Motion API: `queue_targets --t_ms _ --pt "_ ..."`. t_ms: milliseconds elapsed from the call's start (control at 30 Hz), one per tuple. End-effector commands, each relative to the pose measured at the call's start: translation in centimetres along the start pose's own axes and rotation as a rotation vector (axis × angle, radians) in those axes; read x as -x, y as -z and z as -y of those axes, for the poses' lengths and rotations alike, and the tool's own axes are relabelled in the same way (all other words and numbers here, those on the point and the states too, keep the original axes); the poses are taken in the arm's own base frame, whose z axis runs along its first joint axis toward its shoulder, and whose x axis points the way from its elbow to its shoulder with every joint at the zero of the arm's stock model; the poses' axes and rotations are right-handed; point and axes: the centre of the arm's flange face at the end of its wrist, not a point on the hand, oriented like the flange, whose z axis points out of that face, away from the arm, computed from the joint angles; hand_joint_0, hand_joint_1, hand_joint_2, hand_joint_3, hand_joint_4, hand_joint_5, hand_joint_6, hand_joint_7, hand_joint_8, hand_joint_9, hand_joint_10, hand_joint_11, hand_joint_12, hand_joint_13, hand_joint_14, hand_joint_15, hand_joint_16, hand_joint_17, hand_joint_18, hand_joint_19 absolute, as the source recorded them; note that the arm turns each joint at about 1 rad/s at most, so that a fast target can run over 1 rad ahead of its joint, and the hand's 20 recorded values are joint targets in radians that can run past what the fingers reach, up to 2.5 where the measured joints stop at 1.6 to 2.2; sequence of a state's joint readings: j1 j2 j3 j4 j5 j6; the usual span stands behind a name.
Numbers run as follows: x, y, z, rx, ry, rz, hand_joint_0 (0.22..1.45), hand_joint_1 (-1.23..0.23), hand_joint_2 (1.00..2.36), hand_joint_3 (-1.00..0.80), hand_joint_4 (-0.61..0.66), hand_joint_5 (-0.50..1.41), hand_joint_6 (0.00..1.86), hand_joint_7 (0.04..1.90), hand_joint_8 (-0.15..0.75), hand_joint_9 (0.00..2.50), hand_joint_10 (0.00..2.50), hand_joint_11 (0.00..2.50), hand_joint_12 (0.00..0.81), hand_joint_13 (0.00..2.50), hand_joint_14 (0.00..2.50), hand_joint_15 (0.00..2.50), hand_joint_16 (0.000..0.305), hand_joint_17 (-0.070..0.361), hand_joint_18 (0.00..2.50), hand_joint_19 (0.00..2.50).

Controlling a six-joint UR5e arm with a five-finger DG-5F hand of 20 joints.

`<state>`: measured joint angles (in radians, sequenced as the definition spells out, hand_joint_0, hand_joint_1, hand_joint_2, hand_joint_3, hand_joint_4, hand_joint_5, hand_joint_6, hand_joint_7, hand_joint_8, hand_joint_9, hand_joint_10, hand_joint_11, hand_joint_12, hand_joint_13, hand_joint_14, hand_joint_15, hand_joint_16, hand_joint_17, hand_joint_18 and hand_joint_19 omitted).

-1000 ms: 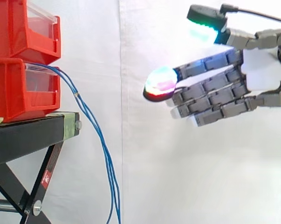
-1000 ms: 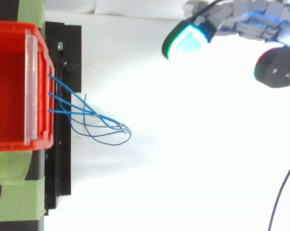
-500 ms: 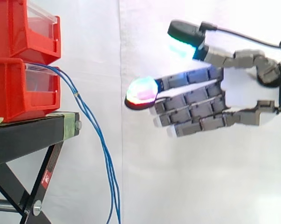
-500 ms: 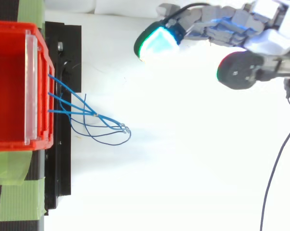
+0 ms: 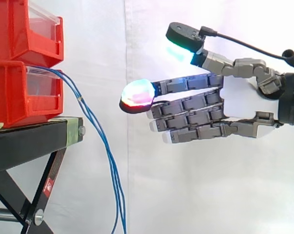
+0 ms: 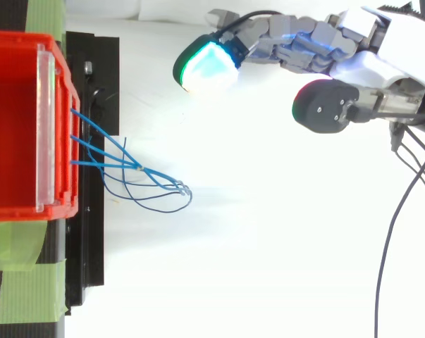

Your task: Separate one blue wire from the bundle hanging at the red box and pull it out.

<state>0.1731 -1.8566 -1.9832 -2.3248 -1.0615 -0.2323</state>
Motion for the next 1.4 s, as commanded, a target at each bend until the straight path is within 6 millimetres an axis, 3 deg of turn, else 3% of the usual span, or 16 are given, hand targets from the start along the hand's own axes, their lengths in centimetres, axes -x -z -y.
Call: queue_targets --t_ms 0,67,267,1367 --pt "-0.5 0.1 0.5 -0.008 0.009 -0.005 0.54 -0.46 1.00 -0.50 0.24 -0.27 0.50 0.74 0.238 0.00 0.00 0.00 0.351 0.00 0.00 0.16 0.059 0.132 0.00 0.32" --pt "-0.7 0.0 0.8 -0.008 0.009 -0.007 0.54 -0.46 1.00 -0.50 0.24 -0.27 0.50 0.74 0.238 0.00 0.00 0.00 0.351 0.00 0.00 0.16 0.059 0.132 0.00 0.32" --pt "-2.2 -0.8 3.9 0.018 -0.025 -0.007 0.54 -0.46 1.00 -0.50 0.25 -0.26 0.50 0.74 0.238 0.00 0.00 0.00 0.350 0.00 0.01 0.16 0.059 0.132 0.00 0.33" --pt "-3.9 -1.8 3.7 0.094 0.028 0.000 0.54 -0.46 1.00 -0.50 0.23 -0.26 0.50 0.74 0.241 0.00 0.00 0.00 0.352 0.01 0.01 0.17 0.059 0.132 0.00 0.33"
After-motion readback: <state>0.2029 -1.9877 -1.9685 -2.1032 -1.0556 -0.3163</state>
